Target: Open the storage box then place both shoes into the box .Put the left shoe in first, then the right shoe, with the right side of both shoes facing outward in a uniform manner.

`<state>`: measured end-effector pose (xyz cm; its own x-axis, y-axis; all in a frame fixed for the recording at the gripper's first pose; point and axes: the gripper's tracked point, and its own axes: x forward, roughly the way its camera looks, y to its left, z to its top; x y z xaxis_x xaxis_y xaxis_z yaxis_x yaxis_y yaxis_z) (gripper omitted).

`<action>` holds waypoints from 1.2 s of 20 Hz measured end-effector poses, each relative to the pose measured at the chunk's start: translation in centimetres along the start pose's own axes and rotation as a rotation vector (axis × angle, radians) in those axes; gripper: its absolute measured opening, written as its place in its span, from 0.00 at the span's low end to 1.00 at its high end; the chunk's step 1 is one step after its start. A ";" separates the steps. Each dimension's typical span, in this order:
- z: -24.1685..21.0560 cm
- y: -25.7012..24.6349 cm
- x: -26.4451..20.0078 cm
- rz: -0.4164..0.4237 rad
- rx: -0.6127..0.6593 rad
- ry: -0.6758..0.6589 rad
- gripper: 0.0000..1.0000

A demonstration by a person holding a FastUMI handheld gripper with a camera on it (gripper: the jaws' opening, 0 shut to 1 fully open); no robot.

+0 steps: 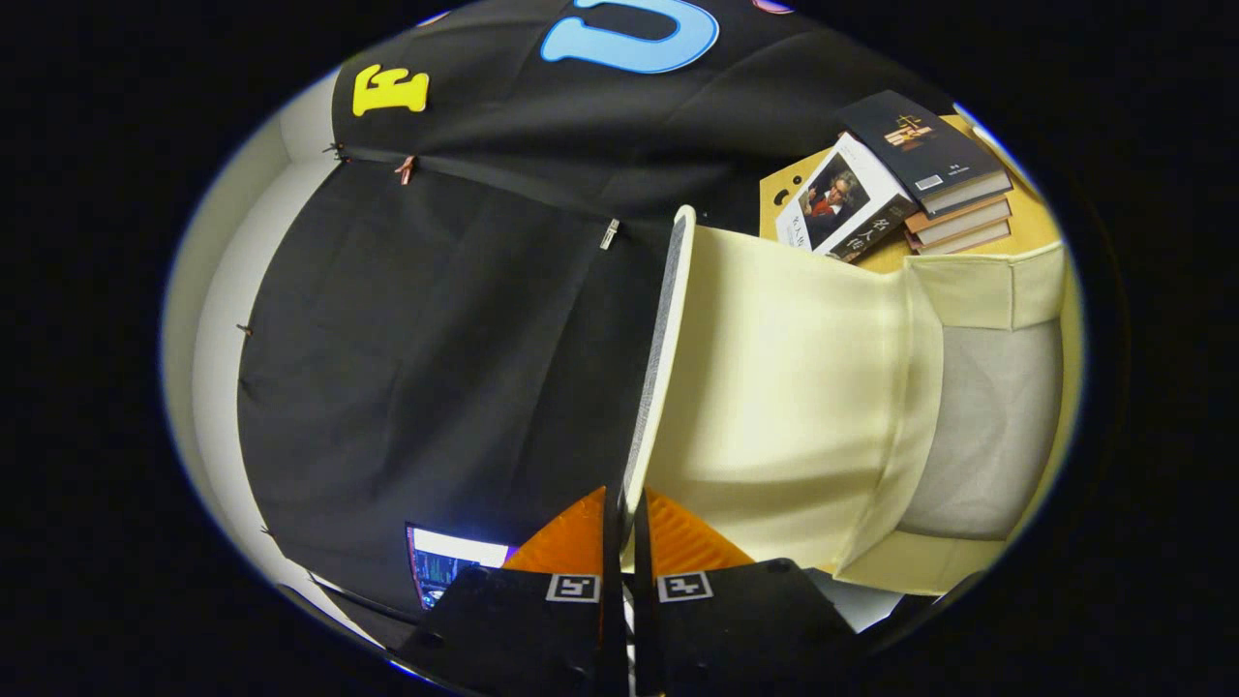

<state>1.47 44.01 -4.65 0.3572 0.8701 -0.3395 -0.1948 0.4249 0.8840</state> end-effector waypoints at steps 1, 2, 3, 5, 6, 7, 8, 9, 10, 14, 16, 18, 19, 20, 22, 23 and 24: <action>0.1 -0.1 0.6 -0.012 -0.009 -0.014 0.09; 0.3 -0.1 1.3 -0.016 -0.019 -0.039 0.13; 1.1 -0.2 1.4 -0.021 -0.028 -0.067 0.35; 2.2 -1.1 0.7 -0.062 -0.077 -0.123 0.77; 2.9 -1.6 0.1 -0.093 -0.106 -0.159 0.98; 3.5 -2.3 -1.4 -0.117 -0.137 -0.190 0.98; 4.0 -2.9 -2.7 -0.141 -0.166 -0.217 0.98; 4.4 -3.5 -4.1 -0.164 -0.192 -0.246 0.98; 5.1 -4.2 -5.6 -0.192 -0.217 -0.279 0.98; 8.2 -7.3 -12.9 -0.313 -0.298 -0.433 0.98; 9.4 -8.4 -16.9 -0.365 -0.323 -0.503 0.98; 10.0 -9.6 -20.9 -0.424 -0.354 -0.563 0.98; 10.5 -10.2 -22.9 -0.460 -0.375 -0.593 0.98; 10.7 -11.0 -24.9 -0.502 -0.398 -0.617 0.98; 10.9 -12.9 -28.5 -0.587 -0.441 -0.642 0.98; 10.9 -14.2 -30.1 -0.636 -0.464 -0.647 0.98; 10.8 -15.6 -31.7 -0.689 -0.487 -0.645 0.98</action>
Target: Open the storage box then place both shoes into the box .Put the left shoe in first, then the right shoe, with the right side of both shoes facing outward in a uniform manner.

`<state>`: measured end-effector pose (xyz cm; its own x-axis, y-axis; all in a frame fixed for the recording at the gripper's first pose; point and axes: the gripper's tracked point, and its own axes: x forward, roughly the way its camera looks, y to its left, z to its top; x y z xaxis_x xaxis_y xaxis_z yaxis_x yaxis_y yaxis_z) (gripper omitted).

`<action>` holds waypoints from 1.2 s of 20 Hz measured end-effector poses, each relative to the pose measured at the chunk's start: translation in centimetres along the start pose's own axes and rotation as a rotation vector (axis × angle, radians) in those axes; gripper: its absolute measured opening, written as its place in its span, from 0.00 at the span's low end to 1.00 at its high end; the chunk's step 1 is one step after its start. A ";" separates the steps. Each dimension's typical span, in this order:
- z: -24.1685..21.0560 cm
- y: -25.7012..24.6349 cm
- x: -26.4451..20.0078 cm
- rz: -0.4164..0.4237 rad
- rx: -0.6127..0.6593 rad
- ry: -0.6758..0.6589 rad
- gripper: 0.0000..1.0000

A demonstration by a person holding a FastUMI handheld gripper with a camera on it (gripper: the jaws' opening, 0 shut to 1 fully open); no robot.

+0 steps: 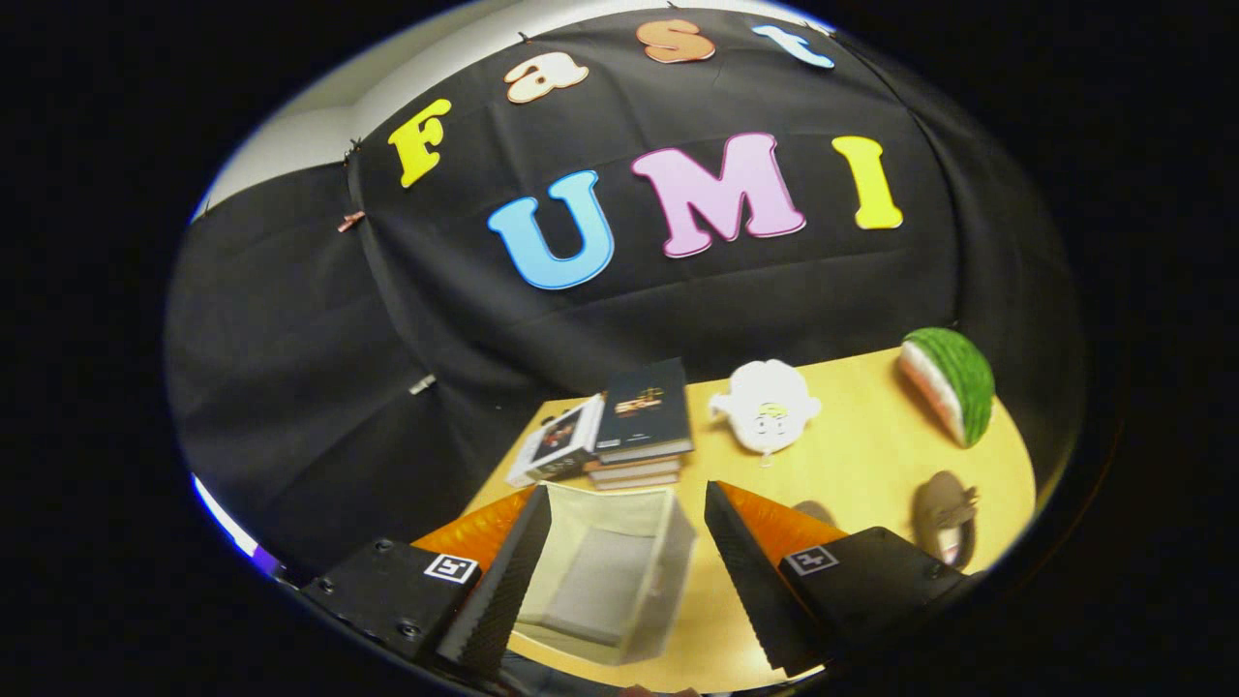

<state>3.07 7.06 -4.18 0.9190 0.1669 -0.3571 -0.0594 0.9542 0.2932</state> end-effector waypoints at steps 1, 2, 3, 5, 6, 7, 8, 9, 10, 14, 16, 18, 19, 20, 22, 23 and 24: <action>-0.6 -2.2 -0.4 -0.047 -0.033 0.011 0.98; -1.2 -4.2 -0.8 -0.090 -0.059 0.026 0.98; -1.9 -6.2 -1.1 -0.125 -0.079 0.041 0.98; -3.9 -9.4 -1.1 -0.169 -0.122 0.089 0.98; -5.2 -11.1 -1.1 -0.187 -0.149 0.125 0.99; -6.7 -12.5 -0.8 -0.196 -0.172 0.168 0.99; -8.2 -14.0 -0.5 -0.209 -0.190 0.212 0.99; -9.5 -15.6 -0.4 -0.226 -0.199 0.259 0.99; -11.1 -16.8 0.0 -0.225 -0.200 0.301 0.99; -15.6 -19.8 2.7 -0.195 -0.215 0.449 0.99; -17.2 -20.6 4.1 -0.176 -0.228 0.496 0.99; -18.6 -21.6 5.3 -0.164 -0.221 0.547 0.99; -19.1 -21.8 5.8 -0.160 -0.210 0.570 0.99; -19.3 -22.0 6.5 -0.154 -0.206 0.569 0.99; -19.6 -22.7 7.9 -0.150 -0.215 0.573 0.99; -20.3 -22.3 8.5 -0.146 -0.209 0.584 0.99; -20.6 -22.3 9.0 -0.142 -0.199 0.592 0.99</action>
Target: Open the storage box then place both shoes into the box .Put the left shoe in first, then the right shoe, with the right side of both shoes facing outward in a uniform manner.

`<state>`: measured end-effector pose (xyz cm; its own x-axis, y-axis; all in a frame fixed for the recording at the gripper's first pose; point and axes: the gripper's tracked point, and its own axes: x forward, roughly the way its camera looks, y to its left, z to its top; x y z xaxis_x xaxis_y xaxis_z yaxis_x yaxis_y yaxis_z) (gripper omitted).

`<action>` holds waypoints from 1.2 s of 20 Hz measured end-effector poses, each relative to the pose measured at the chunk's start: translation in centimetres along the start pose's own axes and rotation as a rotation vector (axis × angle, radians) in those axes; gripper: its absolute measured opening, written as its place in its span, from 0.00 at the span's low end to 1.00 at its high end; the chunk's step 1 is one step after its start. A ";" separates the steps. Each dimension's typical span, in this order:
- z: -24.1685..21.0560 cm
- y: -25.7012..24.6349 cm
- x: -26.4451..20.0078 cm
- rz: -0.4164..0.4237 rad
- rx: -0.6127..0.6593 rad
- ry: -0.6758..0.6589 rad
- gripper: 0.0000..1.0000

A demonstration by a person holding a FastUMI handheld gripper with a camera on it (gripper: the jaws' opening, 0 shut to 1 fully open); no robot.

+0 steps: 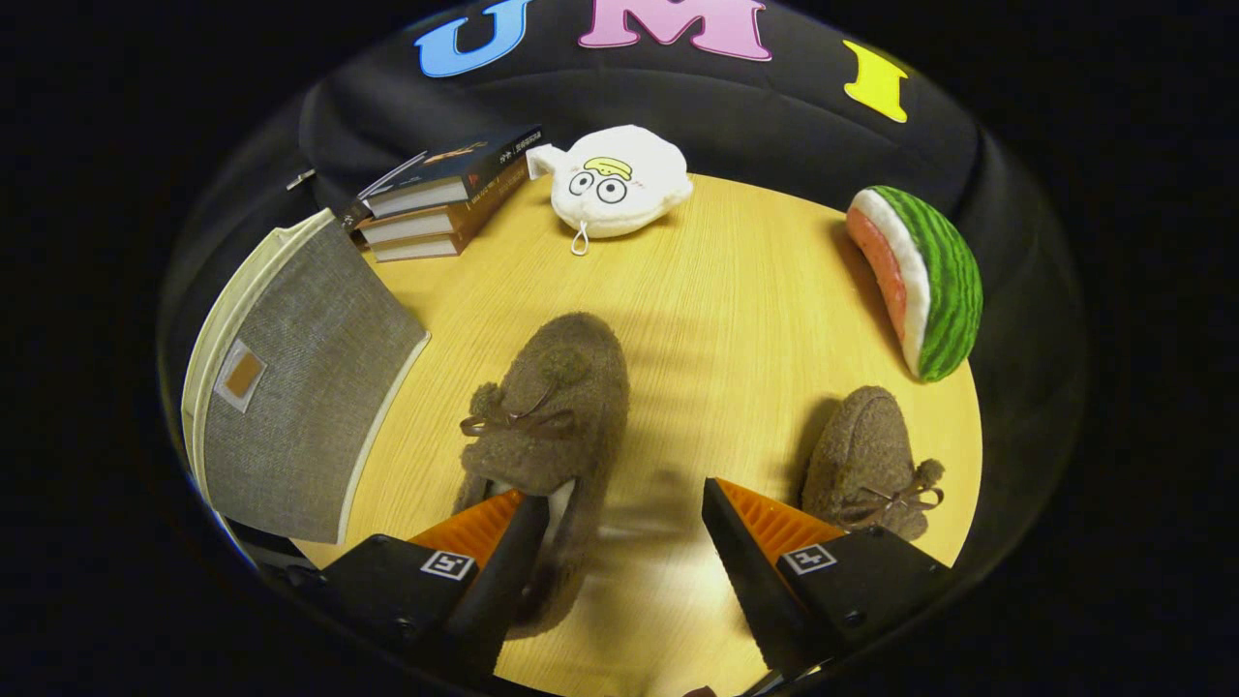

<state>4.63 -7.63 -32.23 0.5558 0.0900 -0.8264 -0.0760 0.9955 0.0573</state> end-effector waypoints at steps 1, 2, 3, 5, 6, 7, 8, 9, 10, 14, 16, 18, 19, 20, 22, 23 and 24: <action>0.0 0.3 0.5 0.014 0.017 0.011 0.99; -0.1 0.7 0.8 0.035 0.041 0.022 0.93; 0.0 1.1 1.2 0.047 0.067 0.029 0.88; 0.2 1.4 1.6 0.061 0.100 0.033 0.69; 0.2 1.9 1.7 0.081 0.115 0.042 0.57; 0.0 2.0 1.6 0.089 0.129 0.056 0.44; 0.1 1.9 1.7 0.088 0.141 0.059 0.31; 0.1 2.1 1.6 0.088 0.149 0.064 0.26; 0.3 1.9 1.7 0.079 0.149 0.066 0.20; 0.4 1.9 1.5 0.067 0.187 0.062 0.05; 1.2 2.2 0.2 0.065 0.219 0.050 0.05; 2.6 2.6 -2.1 0.058 0.239 0.002 0.05; 3.3 3.1 -3.5 0.059 0.258 -0.020 0.05; 4.0 3.7 -5.1 0.064 0.285 -0.045 0.05; 5.2 5.0 -8.5 0.079 0.320 -0.084 0.05; 5.8 5.4 -10.0 0.078 0.336 -0.103 0.05; 6.4 6.0 -11.6 0.082 0.359 -0.121 0.05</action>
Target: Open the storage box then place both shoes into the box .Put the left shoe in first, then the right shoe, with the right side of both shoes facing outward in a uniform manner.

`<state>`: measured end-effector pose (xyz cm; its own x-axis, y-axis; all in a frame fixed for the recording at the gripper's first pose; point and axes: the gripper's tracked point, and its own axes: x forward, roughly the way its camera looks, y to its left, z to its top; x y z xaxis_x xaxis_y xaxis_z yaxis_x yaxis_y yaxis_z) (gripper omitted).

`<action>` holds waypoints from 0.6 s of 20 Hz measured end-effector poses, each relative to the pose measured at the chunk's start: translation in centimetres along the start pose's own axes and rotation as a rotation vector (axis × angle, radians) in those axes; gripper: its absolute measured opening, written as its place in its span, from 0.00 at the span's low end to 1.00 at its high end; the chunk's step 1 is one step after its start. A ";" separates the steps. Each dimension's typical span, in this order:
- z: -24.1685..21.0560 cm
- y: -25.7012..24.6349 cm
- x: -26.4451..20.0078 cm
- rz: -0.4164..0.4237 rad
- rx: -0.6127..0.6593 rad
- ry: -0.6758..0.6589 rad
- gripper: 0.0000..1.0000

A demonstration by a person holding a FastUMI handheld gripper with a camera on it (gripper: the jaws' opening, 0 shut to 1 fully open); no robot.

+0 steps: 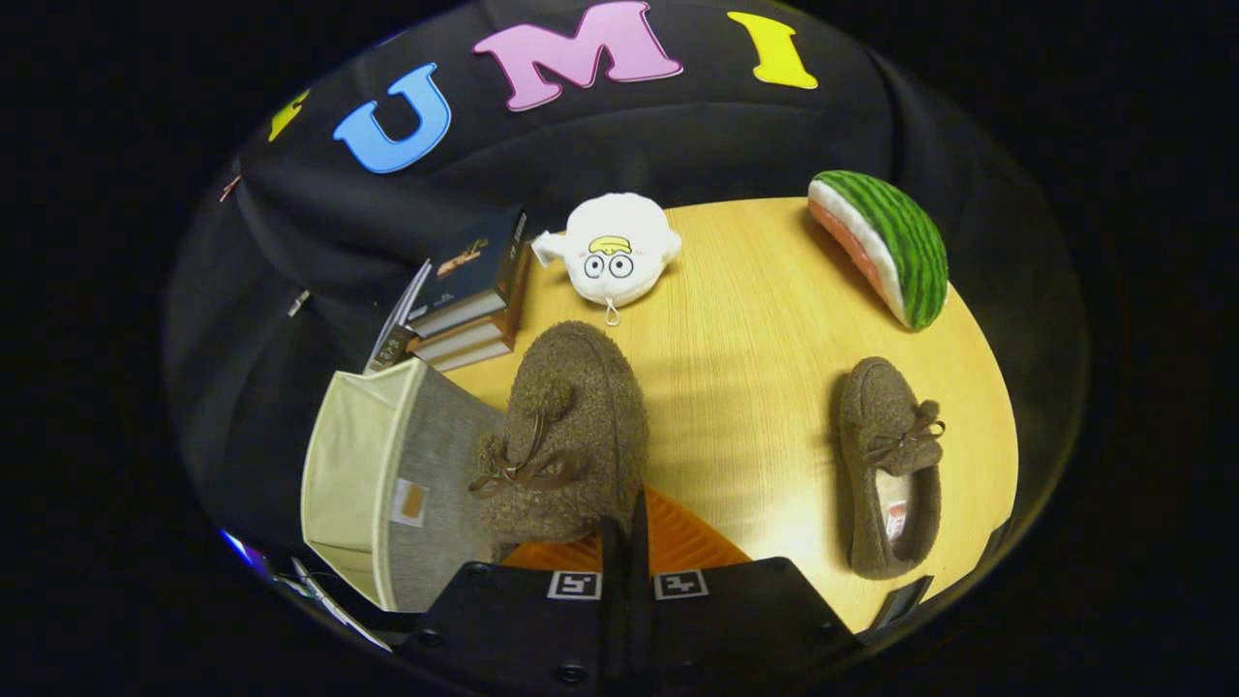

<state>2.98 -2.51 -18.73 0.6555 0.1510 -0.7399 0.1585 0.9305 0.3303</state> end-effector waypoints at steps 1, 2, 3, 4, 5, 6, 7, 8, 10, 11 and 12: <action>0.5 1.1 -1.5 0.013 0.029 -0.018 0.05; 1.2 2.4 -2.8 0.031 0.060 -0.034 0.05; 1.7 3.8 -4.0 0.055 0.083 -0.045 0.05; 2.3 5.4 -4.9 0.075 0.097 -0.059 0.05; 2.7 6.8 -5.5 0.093 0.103 -0.070 0.05; 3.2 8.2 -5.9 0.107 0.114 -0.082 0.05; 3.6 10.0 -6.2 0.128 0.132 -0.090 0.05; 3.9 12.0 -6.4 0.160 0.156 -0.092 0.05; 3.9 15.5 -6.6 0.207 0.194 -0.078 0.05; 3.8 16.5 -6.3 0.219 0.198 -0.066 0.05; 3.6 17.7 -5.7 0.226 0.193 -0.056 0.05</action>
<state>4.67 11.89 -6.59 0.7293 0.3236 -0.6028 0.1373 0.7940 0.5923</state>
